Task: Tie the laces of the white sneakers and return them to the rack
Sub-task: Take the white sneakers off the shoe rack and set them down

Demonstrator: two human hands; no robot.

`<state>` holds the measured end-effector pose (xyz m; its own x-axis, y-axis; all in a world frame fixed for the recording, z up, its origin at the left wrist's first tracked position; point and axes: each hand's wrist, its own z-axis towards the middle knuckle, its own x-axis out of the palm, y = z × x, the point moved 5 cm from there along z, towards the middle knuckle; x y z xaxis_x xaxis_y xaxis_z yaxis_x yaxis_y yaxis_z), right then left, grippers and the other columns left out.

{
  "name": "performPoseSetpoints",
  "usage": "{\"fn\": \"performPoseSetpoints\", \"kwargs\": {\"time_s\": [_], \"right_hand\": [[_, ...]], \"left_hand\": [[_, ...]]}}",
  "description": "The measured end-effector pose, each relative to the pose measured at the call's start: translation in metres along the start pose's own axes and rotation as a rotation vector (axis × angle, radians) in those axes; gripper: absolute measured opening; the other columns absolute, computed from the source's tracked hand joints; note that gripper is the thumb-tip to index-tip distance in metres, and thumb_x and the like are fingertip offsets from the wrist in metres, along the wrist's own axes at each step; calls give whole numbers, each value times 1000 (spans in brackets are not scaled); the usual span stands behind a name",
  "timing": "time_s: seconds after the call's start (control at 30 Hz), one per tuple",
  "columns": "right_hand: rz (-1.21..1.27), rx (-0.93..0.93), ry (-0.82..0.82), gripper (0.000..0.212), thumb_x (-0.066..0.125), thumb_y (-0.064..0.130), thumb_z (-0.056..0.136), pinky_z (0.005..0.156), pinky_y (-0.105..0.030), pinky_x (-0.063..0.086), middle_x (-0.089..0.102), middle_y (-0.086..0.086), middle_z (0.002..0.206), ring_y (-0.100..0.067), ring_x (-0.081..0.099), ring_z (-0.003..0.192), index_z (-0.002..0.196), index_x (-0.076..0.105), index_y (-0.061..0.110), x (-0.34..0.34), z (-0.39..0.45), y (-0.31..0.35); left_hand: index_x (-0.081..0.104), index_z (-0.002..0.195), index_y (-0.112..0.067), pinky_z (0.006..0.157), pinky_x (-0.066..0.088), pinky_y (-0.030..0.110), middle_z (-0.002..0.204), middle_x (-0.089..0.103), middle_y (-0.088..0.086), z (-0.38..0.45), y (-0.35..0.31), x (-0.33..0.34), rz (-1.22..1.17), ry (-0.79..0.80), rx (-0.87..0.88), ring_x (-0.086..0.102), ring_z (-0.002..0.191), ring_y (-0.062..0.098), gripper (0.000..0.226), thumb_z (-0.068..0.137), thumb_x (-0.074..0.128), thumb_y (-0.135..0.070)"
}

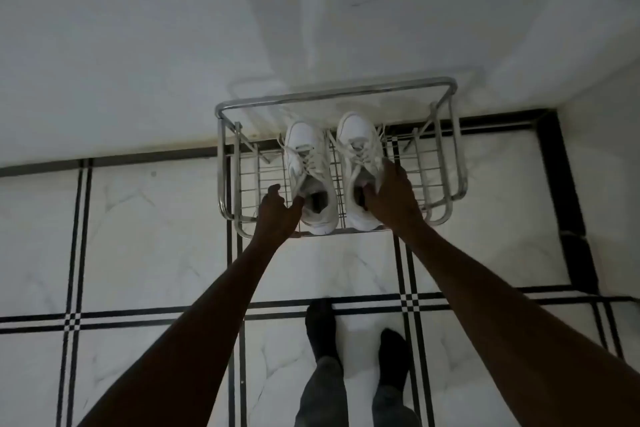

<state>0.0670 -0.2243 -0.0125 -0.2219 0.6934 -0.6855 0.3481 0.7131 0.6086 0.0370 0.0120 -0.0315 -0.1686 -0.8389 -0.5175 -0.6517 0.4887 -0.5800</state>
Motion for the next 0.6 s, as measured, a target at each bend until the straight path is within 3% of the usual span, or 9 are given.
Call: {"fn": "performPoseSetpoints", "kwargs": {"time_s": [0.1, 0.27, 0.37, 0.53, 0.6], "right_hand": [[70, 82, -1, 55, 64, 15, 88, 98, -48, 52, 61, -26, 129, -42, 59, 121, 138, 47, 0, 6, 18, -19], [136, 131, 103, 65, 64, 25, 92, 98, -46, 54, 62, -17, 138, -33, 64, 119, 151, 38, 17, 14, 18, -39], [162, 112, 89, 67, 65, 22, 93, 94, -41, 56, 63, -18, 136, -31, 66, 115, 153, 37, 16, 15, 21, -44], [184, 84, 36, 61, 61, 14, 95, 68, -12, 53, 64, -16, 134, -22, 68, 96, 152, 40, 16, 16, 14, -46], [194, 71, 41, 59, 60, 14, 96, 78, -18, 55, 60, -15, 140, -26, 68, 106, 152, 40, 17, 17, 3, -47]], "left_hand": [[35, 150, -15, 74, 64, 50, 111, 67, 9, 16, 3, 10, -71, 63, -38, 75, 89, 37, 75, 90, 67, -46], [39, 150, -26, 67, 65, 50, 106, 75, 14, 28, 9, 17, -61, 47, -23, 77, 69, 31, 64, 92, 65, -35], [39, 150, -25, 70, 65, 50, 104, 75, 11, 26, 7, 17, -20, 27, 38, 76, 70, 29, 64, 91, 63, -38], [50, 141, -16, 67, 64, 52, 110, 69, 11, 13, 3, 17, -48, -21, 134, 74, 79, 28, 52, 93, 56, -35], [49, 143, -13, 61, 64, 49, 115, 68, 14, 3, 7, 22, -78, -14, 146, 74, 71, 23, 48, 97, 55, -28]]}}
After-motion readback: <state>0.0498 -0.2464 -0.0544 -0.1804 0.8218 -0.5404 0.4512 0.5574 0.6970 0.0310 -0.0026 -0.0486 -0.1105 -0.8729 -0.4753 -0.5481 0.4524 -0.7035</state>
